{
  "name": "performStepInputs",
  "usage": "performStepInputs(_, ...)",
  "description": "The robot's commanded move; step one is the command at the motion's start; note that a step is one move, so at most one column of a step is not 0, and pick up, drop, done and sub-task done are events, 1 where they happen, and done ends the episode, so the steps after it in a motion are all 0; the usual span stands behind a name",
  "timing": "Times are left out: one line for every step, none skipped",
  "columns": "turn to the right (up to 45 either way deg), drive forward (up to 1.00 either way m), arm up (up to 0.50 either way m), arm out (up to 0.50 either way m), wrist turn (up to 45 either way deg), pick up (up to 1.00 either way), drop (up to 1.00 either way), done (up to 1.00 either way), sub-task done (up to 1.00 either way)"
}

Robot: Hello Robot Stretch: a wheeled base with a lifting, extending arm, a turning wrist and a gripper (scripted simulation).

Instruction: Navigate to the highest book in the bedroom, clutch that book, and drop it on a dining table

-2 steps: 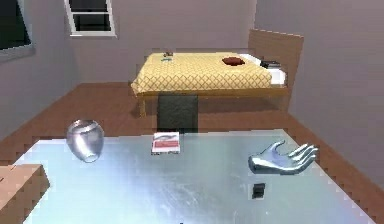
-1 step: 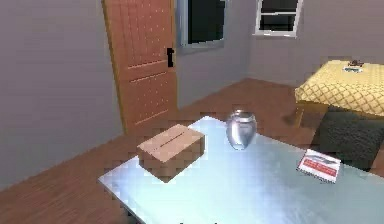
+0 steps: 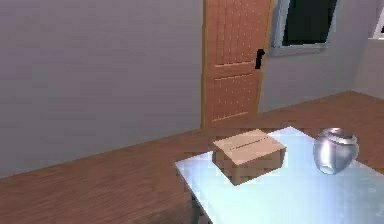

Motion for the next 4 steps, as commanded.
performStepInputs(0.0,0.2,0.0,0.0,0.0,0.0,0.0,0.0,0.0)
performStepInputs(45.0,0.0,0.0,0.0,0.0,0.0,0.0,0.0,0.0)
performStepInputs(45.0,0.0,0.0,0.0,0.0,0.0,0.0,0.0,0.0)
performStepInputs(39.0,0.0,0.0,0.0,0.0,0.0,0.0,0.0,0.0)
